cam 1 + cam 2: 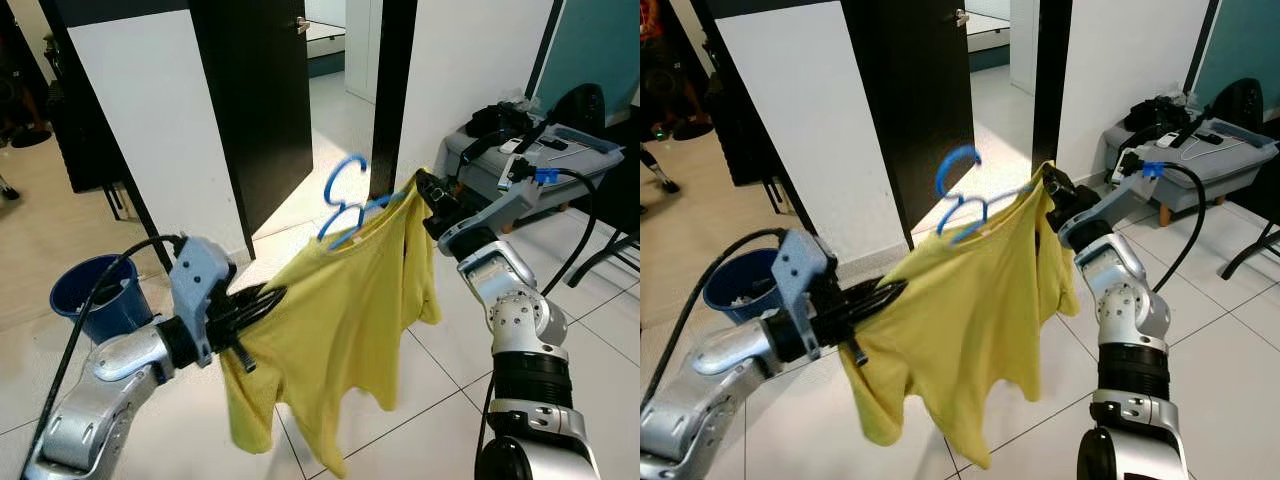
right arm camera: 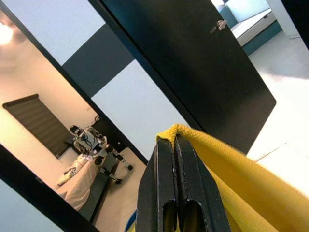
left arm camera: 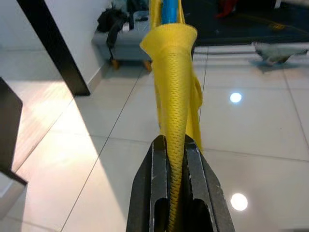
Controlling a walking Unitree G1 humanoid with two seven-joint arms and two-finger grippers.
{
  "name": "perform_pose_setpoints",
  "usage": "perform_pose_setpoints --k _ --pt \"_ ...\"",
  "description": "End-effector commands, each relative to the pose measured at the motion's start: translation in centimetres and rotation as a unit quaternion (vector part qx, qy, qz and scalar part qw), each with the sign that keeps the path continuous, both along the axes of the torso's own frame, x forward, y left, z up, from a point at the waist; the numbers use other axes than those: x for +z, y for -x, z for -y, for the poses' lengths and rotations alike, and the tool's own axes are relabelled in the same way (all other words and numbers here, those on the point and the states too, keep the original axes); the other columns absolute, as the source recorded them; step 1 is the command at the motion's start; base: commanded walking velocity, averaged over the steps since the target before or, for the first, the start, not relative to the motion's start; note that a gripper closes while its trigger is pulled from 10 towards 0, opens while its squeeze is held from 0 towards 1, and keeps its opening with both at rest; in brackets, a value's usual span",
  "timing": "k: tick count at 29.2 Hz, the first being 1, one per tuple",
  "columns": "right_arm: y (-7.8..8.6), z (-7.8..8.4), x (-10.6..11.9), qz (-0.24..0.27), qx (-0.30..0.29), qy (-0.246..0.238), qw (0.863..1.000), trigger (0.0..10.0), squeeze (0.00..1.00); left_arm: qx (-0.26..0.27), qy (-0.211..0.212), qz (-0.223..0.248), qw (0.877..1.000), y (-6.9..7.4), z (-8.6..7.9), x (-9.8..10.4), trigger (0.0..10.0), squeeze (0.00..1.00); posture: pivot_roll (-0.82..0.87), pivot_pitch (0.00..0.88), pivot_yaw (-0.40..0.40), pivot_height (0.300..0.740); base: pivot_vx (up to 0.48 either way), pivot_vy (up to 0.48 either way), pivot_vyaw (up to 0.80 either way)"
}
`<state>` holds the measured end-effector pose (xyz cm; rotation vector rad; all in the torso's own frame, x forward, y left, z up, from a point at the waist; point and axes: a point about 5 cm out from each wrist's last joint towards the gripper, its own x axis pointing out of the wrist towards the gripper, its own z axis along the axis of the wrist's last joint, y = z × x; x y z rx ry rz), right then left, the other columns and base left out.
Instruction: Hang hanger
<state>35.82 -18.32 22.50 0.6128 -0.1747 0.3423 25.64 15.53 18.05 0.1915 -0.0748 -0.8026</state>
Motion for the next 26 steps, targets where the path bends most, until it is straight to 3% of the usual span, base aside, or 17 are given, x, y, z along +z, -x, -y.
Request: perform_pose_setpoints --k 1,7,15,16,18,19,21,22,26 --pt "0.1 -0.2 0.5 0.011 0.004 0.004 1.000 0.0 0.00 0.016 -0.030 -0.005 0.999 -0.1 -1.2 -0.6 10.0 0.00 -0.08 0.000 0.029 0.740 0.000 0.000 0.00" --pt "0.3 -0.7 0.3 0.010 0.017 0.006 1.000 0.0 0.00 0.036 -0.014 -0.003 0.999 -0.6 -1.3 -0.2 10.0 0.00 -0.08 0.000 0.031 0.740 0.000 0.000 0.00" --pt "1.2 -4.1 -0.5 0.000 0.101 0.015 0.995 0.0 0.00 0.067 0.017 0.003 0.998 -1.7 -0.3 0.0 10.0 0.00 -0.09 0.000 0.034 0.740 0.000 0.000 0.00" --pt "1.8 -5.2 -1.0 -0.004 0.135 0.031 0.990 0.0 0.00 0.070 0.023 0.005 0.997 -1.8 -0.3 0.0 10.0 0.00 -0.09 0.000 0.036 0.740 0.000 0.000 0.00" --pt "1.8 -5.2 -1.0 -0.004 0.135 0.031 0.990 0.0 0.00 0.070 0.023 0.005 0.997 -1.8 -0.3 0.0 10.0 0.00 -0.09 0.000 0.036 0.740 0.000 0.000 0.00" --pt "3.6 -7.6 -2.8 -0.019 0.216 0.098 0.971 0.0 0.00 0.071 0.028 0.007 0.997 -1.9 -0.6 0.3 10.0 0.00 -0.09 0.000 0.037 0.740 0.000 0.000 0.00" --pt "3.6 -7.6 -2.8 -0.019 0.216 0.098 0.971 0.0 0.00 0.071 0.028 0.007 0.997 -1.9 -0.6 0.3 10.0 0.00 -0.09 0.000 0.037 0.740 0.000 0.000 0.00" --pt "4.3 -8.2 -3.8 -0.032 0.238 0.127 0.962 0.0 0.00 0.069 0.024 0.007 0.997 -1.9 -1.1 0.3 10.0 0.00 -0.09 0.000 0.039 0.740 0.000 0.000 0.00" --pt "4.2 -7.8 -4.1 -0.042 0.226 0.140 0.963 0.0 0.00 0.065 0.018 0.005 0.998 -1.7 -1.4 0.3 10.0 0.00 -0.09 0.000 0.042 0.740 0.000 0.000 0.00"
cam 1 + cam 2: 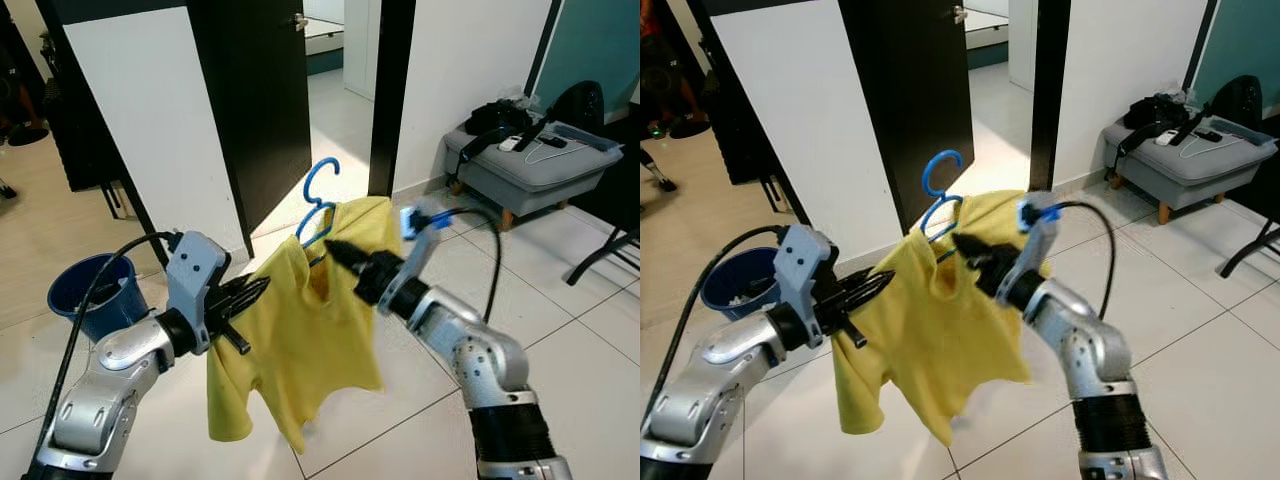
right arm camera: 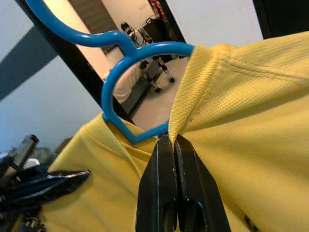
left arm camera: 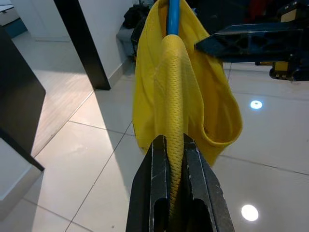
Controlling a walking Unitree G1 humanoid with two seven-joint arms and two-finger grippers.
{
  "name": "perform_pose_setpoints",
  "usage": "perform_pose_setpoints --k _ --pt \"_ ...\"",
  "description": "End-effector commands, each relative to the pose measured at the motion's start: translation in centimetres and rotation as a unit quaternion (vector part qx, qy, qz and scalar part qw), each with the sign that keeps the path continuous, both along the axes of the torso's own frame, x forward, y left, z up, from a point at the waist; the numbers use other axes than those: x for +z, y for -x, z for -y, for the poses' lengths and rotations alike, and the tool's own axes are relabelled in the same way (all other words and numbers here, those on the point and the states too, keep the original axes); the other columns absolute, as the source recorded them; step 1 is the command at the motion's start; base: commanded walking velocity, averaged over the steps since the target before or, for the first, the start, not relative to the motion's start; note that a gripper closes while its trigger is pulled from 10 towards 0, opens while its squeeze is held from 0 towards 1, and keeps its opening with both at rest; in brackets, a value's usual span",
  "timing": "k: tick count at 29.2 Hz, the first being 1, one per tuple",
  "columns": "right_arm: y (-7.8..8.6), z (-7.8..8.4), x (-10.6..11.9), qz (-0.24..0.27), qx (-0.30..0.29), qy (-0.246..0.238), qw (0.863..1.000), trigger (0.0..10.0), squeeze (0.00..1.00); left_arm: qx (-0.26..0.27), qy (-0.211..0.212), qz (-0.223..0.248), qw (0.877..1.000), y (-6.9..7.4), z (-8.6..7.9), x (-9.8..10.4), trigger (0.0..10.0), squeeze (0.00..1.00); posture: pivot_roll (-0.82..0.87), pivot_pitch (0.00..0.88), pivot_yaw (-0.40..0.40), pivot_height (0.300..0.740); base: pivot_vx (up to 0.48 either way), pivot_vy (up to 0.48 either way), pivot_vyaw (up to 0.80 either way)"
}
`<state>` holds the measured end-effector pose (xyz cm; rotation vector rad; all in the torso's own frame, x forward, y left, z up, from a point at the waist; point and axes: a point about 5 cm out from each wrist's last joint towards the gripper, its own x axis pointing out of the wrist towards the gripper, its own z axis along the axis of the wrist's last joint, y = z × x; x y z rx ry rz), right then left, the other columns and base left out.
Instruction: Hang hanger
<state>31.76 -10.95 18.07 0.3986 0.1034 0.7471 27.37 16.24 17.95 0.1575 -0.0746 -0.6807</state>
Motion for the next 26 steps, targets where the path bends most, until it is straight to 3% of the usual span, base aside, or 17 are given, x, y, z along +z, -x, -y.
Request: perform_pose_setpoints --k 1,2,5,6,7,9,10,11,12,13,20,22,23,26 --pt "0.0 0.0 0.0 0.006 0.001 0.030 1.000 0.0 0.00 0.003 -0.005 0.004 1.000 0.1 -0.9 0.3 10.0 0.00 -0.09 0.000 0.041 0.740 0.000 0.000 0.00" --pt "-0.3 0.7 -0.4 0.002 -0.022 0.057 0.998 3.6 0.00 -0.006 -0.014 0.000 1.000 0.2 -1.0 0.1 10.0 0.00 -0.09 0.000 0.041 0.740 0.000 0.000 0.00" --pt "-0.5 1.2 -0.7 0.000 -0.037 0.075 0.996 3.6 0.00 -0.012 -0.020 -0.003 1.000 0.3 -1.0 0.0 10.0 0.00 -0.09 0.000 0.039 0.740 0.000 0.000 0.00" --pt "-0.8 2.0 -0.9 -0.002 -0.062 0.091 0.994 10.0 0.00 -0.017 -0.023 -0.007 1.000 0.4 -1.1 -0.2 10.0 0.00 -0.09 0.000 0.039 0.740 0.000 0.000 0.00" --pt "-0.8 2.0 -0.9 -0.002 -0.062 0.091 0.994 10.0 0.00 -0.017 -0.023 -0.007 1.000 0.4 -1.1 -0.2 10.0 0.00 -0.09 0.000 0.039 0.740 0.000 0.000 0.00" --pt "-1.8 4.2 -1.1 0.002 -0.133 0.115 0.984 10.0 0.00 -0.043 -0.049 -0.025 0.998 1.0 -1.0 -1.1 10.0 0.00 -0.09 0.000 0.039 0.740 0.000 0.000 0.00" --pt "-1.8 4.2 -1.1 0.002 -0.133 0.115 0.984 10.0 0.00 -0.043 -0.049 -0.025 0.998 1.0 -1.0 -1.1 10.0 0.00 -0.09 0.000 0.039 0.740 0.000 0.000 0.00" --pt "-2.1 5.0 -1.1 0.002 -0.155 0.121 0.980 10.0 0.20 -0.056 -0.060 -0.033 0.996 1.3 -1.0 -1.5 10.0 0.00 -0.09 0.000 0.039 0.740 0.000 0.000 0.00" --pt "-2.1 5.0 -1.1 0.002 -0.155 0.121 0.980 10.0 0.20 -0.056 -0.060 -0.033 0.996 1.3 -1.0 -1.5 10.0 0.00 -0.09 0.000 0.039 0.740 0.000 0.000 0.00" --pt "-1.9 5.7 -0.5 0.015 -0.155 0.116 0.981 10.0 1.00 -0.077 -0.074 -0.054 0.993 1.9 -1.1 -2.4 10.0 0.00 -0.10 0.000 0.042 0.740 0.000 0.000 0.00" --pt "-0.9 4.9 -0.1 0.026 -0.103 0.107 0.989 10.0 1.00 -0.064 -0.073 -0.055 0.994 1.7 -1.5 -2.6 10.0 0.00 -0.10 0.000 0.043 0.740 0.000 0.000 0.00" --pt "-0.2 4.3 -0.5 0.030 -0.072 0.106 0.991 10.0 1.00 -0.019 -0.054 -0.043 0.997 0.7 -1.8 -2.4 10.0 0.00 -0.10 0.000 0.040 0.740 0.000 0.000 0.00" --pt "-0.4 4.8 -1.0 0.024 -0.088 0.109 0.990 10.0 1.00 0.010 -0.034 -0.041 0.999 0.2 -1.9 -2.6 10.0 0.00 -0.10 0.000 0.040 0.740 0.000 0.000 0.00" --pt "-0.5 5.2 -1.3 0.020 -0.103 0.111 0.988 10.0 1.00 0.028 -0.020 -0.040 0.999 -0.1 -2.0 -2.7 10.0 0.00 -0.10 0.000 0.040 0.740 0.000 0.000 0.00"
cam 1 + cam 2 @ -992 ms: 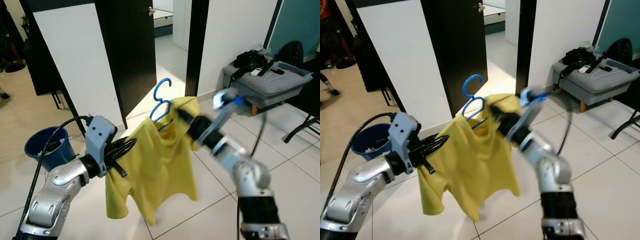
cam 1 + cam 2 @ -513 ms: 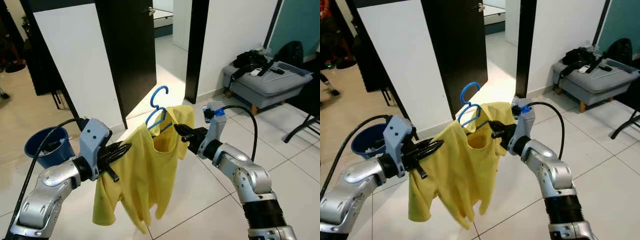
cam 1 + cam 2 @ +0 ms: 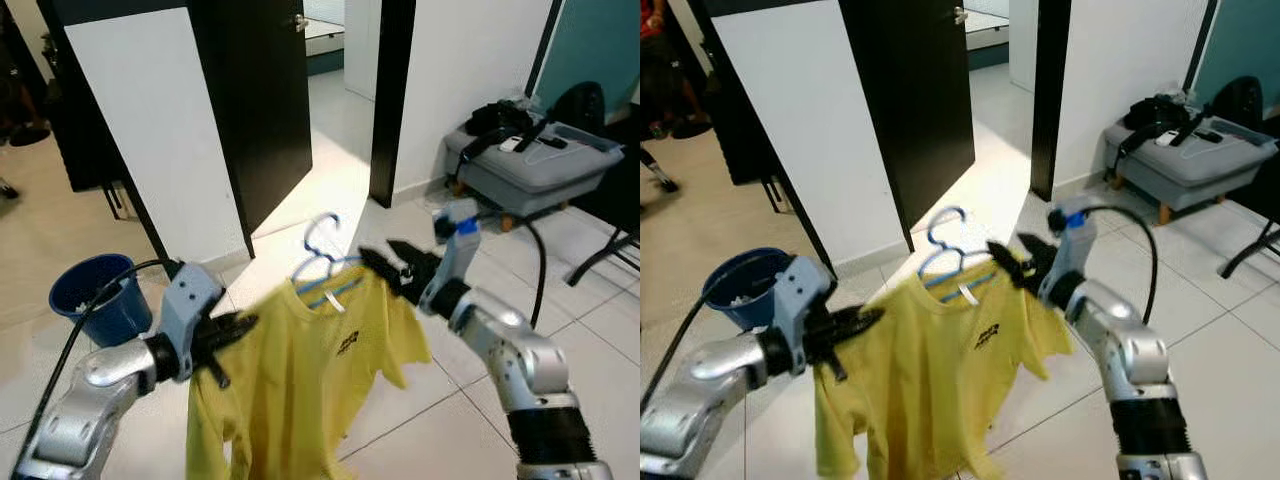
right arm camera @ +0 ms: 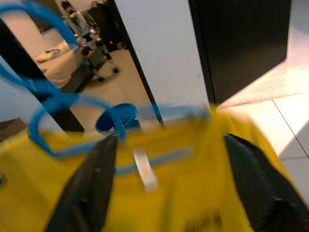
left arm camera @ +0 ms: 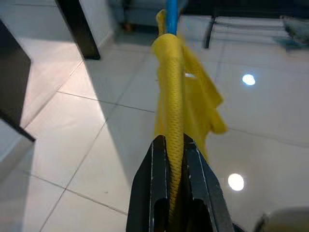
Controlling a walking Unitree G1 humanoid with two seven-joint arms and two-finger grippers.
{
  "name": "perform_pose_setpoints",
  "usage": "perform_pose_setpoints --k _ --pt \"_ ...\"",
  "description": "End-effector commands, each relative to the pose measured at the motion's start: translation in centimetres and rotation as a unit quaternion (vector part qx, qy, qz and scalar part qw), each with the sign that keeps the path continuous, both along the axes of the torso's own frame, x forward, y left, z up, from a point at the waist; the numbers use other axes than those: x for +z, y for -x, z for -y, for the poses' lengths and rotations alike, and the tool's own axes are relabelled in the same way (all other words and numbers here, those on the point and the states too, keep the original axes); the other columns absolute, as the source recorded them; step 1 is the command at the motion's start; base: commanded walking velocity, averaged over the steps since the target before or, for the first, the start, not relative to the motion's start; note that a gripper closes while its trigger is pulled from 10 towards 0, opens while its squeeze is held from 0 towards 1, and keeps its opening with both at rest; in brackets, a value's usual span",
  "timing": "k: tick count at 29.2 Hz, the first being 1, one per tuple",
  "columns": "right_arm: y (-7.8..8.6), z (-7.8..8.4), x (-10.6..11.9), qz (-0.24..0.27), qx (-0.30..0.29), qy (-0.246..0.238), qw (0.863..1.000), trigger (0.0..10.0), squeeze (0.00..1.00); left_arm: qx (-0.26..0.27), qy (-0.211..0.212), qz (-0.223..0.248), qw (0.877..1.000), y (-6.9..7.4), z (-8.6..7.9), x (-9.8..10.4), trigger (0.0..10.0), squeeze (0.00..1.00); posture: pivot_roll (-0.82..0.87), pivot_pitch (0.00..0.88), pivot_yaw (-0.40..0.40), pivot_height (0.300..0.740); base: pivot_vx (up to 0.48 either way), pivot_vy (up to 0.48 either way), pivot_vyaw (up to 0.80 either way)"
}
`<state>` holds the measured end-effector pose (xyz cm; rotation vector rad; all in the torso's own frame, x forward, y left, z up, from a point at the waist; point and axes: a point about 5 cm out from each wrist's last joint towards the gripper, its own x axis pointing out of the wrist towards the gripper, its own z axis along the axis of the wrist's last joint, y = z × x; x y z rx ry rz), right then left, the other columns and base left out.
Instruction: Hang hanger
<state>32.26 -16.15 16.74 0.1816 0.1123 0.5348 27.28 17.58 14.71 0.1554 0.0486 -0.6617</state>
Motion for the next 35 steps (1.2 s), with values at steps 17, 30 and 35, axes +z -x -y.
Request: perform_pose_setpoints --k 17,30,35 --pt "1.6 5.2 -9.3 -0.126 -0.213 0.009 0.969 10.0 0.00 0.179 0.204 -0.054 0.961 1.8 0.5 -5.3 10.0 0.00 -0.13 0.000 -0.003 0.740 0.000 0.000 -0.61" --pt "0.9 6.3 -8.7 -0.096 -0.241 0.012 0.966 10.0 0.00 0.145 0.222 -0.011 0.964 1.5 1.8 -4.1 10.0 0.00 -0.16 0.000 -0.001 0.740 0.332 0.000 -0.80" --pt "0.8 6.3 -8.5 -0.090 -0.246 0.008 0.965 10.0 0.00 0.138 0.213 -0.008 0.967 1.3 2.0 -4.0 10.0 0.00 -0.17 0.000 0.012 0.740 0.480 0.000 -0.80"
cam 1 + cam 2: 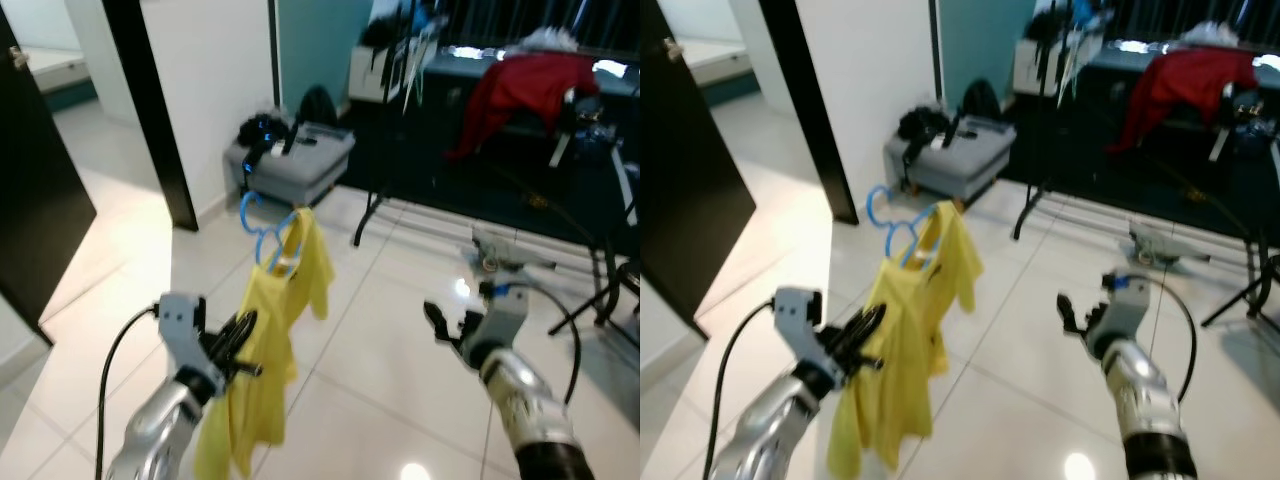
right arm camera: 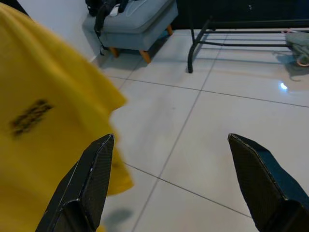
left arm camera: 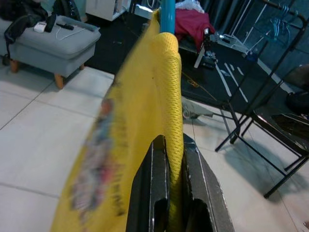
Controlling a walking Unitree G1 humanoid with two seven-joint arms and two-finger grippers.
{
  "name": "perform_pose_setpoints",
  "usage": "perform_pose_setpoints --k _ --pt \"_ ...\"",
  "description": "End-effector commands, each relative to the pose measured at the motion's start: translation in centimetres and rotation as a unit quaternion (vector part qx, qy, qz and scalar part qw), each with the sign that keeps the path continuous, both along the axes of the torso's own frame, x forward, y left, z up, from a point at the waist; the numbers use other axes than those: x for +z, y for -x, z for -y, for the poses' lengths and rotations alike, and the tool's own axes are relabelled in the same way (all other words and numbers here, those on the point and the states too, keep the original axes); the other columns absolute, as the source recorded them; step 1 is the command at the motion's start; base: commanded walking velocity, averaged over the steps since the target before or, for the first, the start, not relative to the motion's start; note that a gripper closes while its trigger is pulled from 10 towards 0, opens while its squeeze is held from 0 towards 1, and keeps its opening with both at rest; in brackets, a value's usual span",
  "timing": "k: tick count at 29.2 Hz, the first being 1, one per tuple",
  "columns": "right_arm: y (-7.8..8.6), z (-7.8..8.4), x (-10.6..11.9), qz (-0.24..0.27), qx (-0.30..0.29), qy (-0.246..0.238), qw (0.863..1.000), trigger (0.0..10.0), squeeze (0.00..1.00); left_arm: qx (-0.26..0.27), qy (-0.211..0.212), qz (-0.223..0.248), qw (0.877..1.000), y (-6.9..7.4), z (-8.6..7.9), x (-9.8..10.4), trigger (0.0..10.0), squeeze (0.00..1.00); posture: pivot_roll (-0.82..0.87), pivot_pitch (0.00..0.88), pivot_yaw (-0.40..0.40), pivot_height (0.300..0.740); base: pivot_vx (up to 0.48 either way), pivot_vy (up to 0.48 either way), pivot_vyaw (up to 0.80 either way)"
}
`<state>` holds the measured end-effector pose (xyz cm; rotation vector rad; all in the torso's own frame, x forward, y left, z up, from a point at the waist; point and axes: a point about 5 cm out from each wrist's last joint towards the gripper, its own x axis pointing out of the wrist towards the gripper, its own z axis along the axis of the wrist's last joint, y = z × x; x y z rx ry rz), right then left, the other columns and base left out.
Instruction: Hang hanger
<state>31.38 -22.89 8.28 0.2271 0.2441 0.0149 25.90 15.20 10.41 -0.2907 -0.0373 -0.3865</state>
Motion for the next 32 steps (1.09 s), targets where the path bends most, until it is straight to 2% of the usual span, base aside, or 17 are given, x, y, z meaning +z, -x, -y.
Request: perform_pose_setpoints --k 1,10,13,17,22,30,32 --pt "-0.1 -0.5 -0.1 0.002 0.002 -0.004 1.000 10.0 0.00 0.004 -0.009 0.011 1.000 -0.1 -0.4 0.3 10.0 0.00 -0.17 0.000 0.012 0.740 0.480 0.000 -0.80" --pt "-0.1 -0.7 -0.1 0.011 -0.001 -0.007 1.000 10.0 0.00 -0.010 -0.038 0.032 0.999 -0.8 0.5 1.3 10.0 0.00 -0.17 0.000 0.025 0.740 0.480 0.000 -0.80" --pt "-0.2 -0.9 -0.2 0.014 -0.001 -0.009 1.000 10.0 0.00 -0.021 -0.061 0.059 0.996 -1.6 1.8 2.8 10.0 0.00 -0.17 0.000 0.034 0.740 0.480 0.000 -0.80" --pt "-0.2 -0.9 -0.2 0.015 -0.001 -0.010 1.000 10.0 0.00 -0.022 -0.067 0.065 0.995 -1.7 2.0 3.2 10.0 0.00 -0.18 0.000 0.039 0.740 0.480 0.000 -0.80" --pt "-0.3 -1.2 -0.2 0.018 0.001 -0.008 1.000 10.0 0.00 0.001 -0.098 0.082 0.992 -3.0 3.1 4.4 10.0 0.00 -0.18 0.000 0.045 0.740 0.480 0.000 -0.80" --pt "-0.5 -1.3 -0.1 0.024 0.006 -0.005 1.000 10.0 0.00 0.012 -0.101 0.088 0.991 -3.4 4.3 5.1 10.0 0.00 -0.18 0.000 0.048 0.740 0.480 0.000 -0.80" --pt "-0.5 -1.4 -0.1 0.025 0.006 -0.004 1.000 10.0 0.00 0.012 -0.100 0.087 0.991 -3.5 4.5 5.2 10.0 0.00 -0.18 0.000 0.050 0.740 0.480 0.000 0.00"
